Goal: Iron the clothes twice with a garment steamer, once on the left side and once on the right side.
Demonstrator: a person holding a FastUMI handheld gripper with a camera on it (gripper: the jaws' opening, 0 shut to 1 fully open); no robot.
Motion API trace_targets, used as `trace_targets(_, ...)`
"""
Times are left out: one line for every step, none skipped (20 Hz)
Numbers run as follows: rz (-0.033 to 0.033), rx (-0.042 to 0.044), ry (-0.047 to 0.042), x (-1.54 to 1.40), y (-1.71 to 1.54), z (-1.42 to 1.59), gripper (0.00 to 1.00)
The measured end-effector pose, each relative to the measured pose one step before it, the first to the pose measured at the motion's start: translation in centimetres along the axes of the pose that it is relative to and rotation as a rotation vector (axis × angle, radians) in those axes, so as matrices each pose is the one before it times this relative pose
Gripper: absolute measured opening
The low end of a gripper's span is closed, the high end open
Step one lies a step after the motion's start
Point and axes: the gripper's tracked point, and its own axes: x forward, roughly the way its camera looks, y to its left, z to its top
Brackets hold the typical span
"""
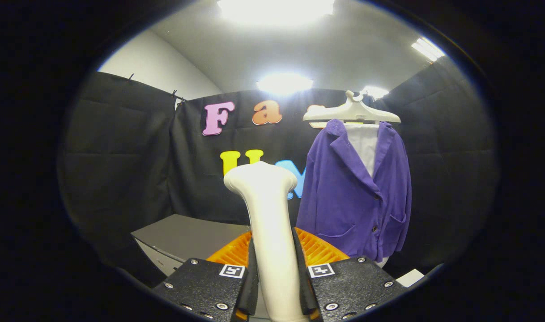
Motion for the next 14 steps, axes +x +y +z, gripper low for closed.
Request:
trace_targets(-0.01315,-0.01793,-0.00074,-0.679,-1.059,0.013,0.37)
trace_targets(-0.0183,-0.02186,-0.00116,-0.665,-1.18,-0.025,0.37)
trace_targets(-0.01515,-0.01763,0.00023,-0.695,-1.042,-0.019,0.37)
trace_targets(-0.00925,-0.00968,0.00037,-0.697,-0.734,-0.063,0.37)
trace_targets(-0.00518,-0.00383,-0.00237,-0.638,-0.646,-0.117,0.37)
trace_targets(-0.00354,0.00129,-0.00565,-0.712,-0.462,0.028,0.37)
trace_targets(-0.00129,0.00226,-0.00884,-0.633,-0.488,0.048,0.37)
trace_targets(-0.00466,-0.00063,-0.00653,-0.457,-0.527,-0.099,0.37)
trace_targets(-0.0071,-0.00562,-0.00405,-0.388,-0.587,-0.081,0.37)
trace_targets(-0.00792,-0.00397,-0.0002,-0.167,-0.562,-0.134,0.37)
trace_targets(-0.00445,0.0006,0.00431,-0.113,-0.419,-0.046,0.37)
trace_targets(-0.00072,-0.00044,0.00779,-0.049,-0.21,-0.198,0.37)
trace_targets(-0.00469,0.00001,0.00305,0.018,-0.303,0.123,0.37)
trace_targets(-0.00669,0.00285,-0.00054,0.092,-0.405,0.306,0.37)
